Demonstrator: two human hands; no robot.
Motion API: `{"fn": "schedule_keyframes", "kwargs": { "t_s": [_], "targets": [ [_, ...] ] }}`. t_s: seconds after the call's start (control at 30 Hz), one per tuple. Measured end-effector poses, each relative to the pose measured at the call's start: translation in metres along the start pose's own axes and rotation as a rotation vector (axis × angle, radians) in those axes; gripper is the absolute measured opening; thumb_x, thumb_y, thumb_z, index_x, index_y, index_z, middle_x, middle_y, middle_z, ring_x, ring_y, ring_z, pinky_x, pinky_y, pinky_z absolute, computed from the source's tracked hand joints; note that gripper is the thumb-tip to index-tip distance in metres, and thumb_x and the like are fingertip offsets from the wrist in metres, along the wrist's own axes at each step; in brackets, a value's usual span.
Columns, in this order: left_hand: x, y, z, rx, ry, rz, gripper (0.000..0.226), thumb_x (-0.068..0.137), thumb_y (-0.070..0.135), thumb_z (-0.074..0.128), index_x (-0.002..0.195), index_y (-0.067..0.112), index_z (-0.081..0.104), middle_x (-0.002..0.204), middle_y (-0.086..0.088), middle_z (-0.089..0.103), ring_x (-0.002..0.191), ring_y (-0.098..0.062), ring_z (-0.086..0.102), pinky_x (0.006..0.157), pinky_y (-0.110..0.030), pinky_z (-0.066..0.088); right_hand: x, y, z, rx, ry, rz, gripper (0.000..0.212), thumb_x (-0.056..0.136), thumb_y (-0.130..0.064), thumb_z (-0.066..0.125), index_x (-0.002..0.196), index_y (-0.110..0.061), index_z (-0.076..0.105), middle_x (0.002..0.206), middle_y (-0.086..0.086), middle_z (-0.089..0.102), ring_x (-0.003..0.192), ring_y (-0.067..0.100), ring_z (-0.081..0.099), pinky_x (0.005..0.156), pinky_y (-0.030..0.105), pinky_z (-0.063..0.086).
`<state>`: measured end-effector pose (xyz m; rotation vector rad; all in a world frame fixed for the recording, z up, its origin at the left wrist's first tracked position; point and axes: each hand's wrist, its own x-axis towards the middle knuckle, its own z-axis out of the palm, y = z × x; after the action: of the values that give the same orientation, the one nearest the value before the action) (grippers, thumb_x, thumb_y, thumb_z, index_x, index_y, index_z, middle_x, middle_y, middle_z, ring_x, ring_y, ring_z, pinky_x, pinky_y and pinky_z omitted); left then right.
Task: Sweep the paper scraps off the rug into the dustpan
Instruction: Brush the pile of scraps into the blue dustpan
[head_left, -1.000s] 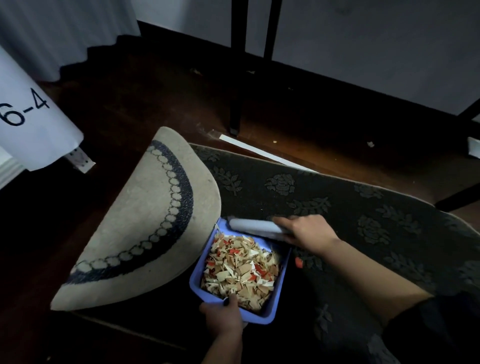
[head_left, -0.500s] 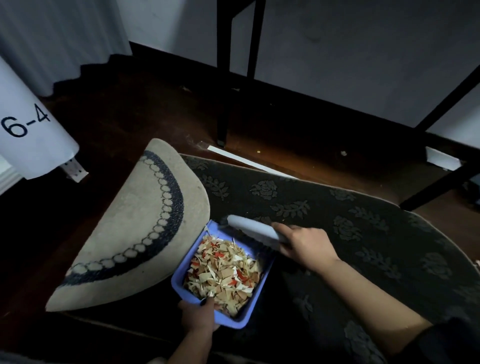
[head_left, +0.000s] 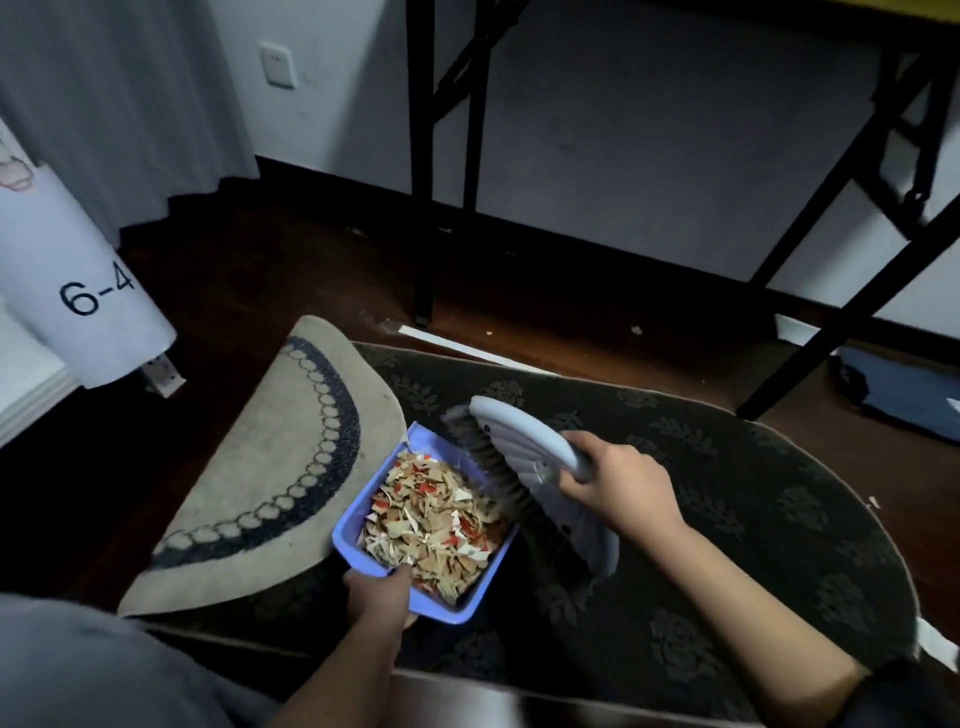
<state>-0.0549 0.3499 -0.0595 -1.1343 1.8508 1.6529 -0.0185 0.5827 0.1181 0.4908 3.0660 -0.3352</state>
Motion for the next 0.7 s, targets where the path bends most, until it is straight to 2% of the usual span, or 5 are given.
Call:
{"fn": "schedule_keyframes", "kwargs": {
  "t_s": [0.13,0.27,0.4,0.57,0.7],
  "targets": [
    [-0.004,0.005,0.000,0.004,-0.036,-0.012,0.055,0.085,0.005,0.068,0.133,0.004,0.040,0.123,-0.023,0.055,0.108,-0.043,0.058,0.075,-0.046,0.053,-0.010,0.006,-0.008,0.066,0.000,0.041,0.045,0.082,-0.045,0.056,0.126,-0.047,0.049,0.105,-0.007,0.068,0.095,0.021,0.064,0.068,0.029,0.045],
    [-0.001,0.007,-0.001,0.027,-0.054,0.024,0.054,0.082,0.007,0.070,0.130,0.005,0.045,0.122,-0.022,0.059,0.105,-0.041,0.060,0.073,-0.044,0.055,-0.015,0.018,-0.015,0.110,0.018,0.083,0.043,0.081,-0.043,0.058,0.123,-0.049,0.050,0.102,-0.009,0.069,0.092,0.019,0.064,0.064,0.027,0.042],
    [0.004,0.005,-0.003,0.134,-0.050,0.062,0.054,0.079,0.011,0.073,0.126,0.003,0.048,0.116,-0.023,0.061,0.097,-0.040,0.063,0.072,-0.044,0.057,-0.019,0.037,-0.008,0.154,0.106,0.182,0.041,0.083,-0.045,0.056,0.124,-0.045,0.049,0.094,-0.007,0.069,0.083,0.020,0.065,0.063,0.031,0.050],
    [0.017,-0.005,-0.006,0.352,-0.035,0.124,0.059,0.076,0.022,0.075,0.125,0.004,0.050,0.113,-0.022,0.062,0.094,-0.038,0.063,0.079,-0.048,0.057,-0.012,0.063,0.008,0.073,0.073,0.288,0.042,0.088,-0.043,0.051,0.129,-0.035,0.047,0.101,0.002,0.067,0.087,0.027,0.064,0.066,0.033,0.048],
    [0.026,-0.013,-0.007,0.512,-0.046,0.159,0.070,0.074,0.021,0.076,0.133,-0.001,0.045,0.124,-0.025,0.057,0.108,-0.040,0.059,0.087,-0.044,0.052,-0.006,0.087,0.034,-0.015,-0.005,0.343,0.041,0.091,-0.042,0.047,0.129,-0.028,0.046,0.099,0.004,0.067,0.085,0.027,0.064,0.064,0.032,0.047]
  ]
}}
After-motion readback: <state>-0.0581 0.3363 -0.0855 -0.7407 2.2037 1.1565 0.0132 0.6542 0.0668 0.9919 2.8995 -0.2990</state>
